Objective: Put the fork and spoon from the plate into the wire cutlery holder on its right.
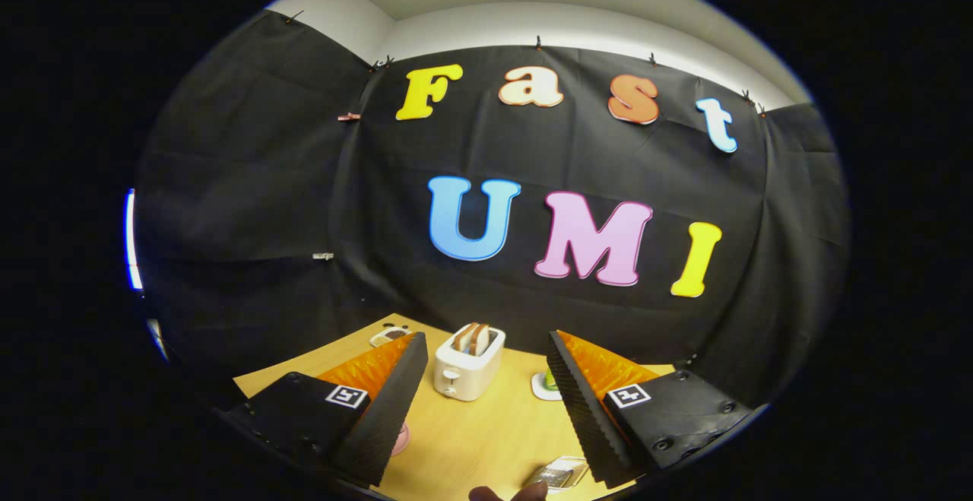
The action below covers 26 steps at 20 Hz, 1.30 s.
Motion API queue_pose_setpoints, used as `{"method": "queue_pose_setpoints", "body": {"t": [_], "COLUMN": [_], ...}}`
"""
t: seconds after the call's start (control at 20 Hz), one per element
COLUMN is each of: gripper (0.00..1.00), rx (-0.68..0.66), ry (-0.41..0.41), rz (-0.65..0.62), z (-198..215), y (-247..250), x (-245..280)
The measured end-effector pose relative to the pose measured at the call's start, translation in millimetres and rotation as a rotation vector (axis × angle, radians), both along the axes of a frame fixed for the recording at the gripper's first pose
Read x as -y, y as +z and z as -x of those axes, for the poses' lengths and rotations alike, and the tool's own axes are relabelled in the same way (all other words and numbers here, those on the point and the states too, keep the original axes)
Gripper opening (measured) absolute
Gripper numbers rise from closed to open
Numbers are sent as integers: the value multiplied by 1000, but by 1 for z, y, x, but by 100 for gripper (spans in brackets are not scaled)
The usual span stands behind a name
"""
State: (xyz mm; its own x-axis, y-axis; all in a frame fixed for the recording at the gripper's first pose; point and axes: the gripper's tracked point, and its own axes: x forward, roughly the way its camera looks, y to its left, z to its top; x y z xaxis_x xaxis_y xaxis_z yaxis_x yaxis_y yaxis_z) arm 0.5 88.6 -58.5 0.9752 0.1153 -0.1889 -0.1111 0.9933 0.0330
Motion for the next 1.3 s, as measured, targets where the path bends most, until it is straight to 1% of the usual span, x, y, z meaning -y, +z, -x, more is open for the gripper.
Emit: {"method": "queue_pose_setpoints", "body": {"t": [0.2,0.4,0.5,0.65,0.95,1.0,1.1,1.3], "gripper": [98,99,97,97,92,86,78,72], "rx": [-179,-447,-587,-752,-1012,-1059,-1125,-1199], "ry": [81,149,166,189,222,223,211,145], "rz": [-99,-250,-297,-287,-223,-226,-235,-216], "z": [2,13,18,22,34,38,43,45], "y": [-45,-105,-143,-196,-282,-295,-316,-355], "x": [-52,-107,-129,-155,-203,-211,-223,-232]}}
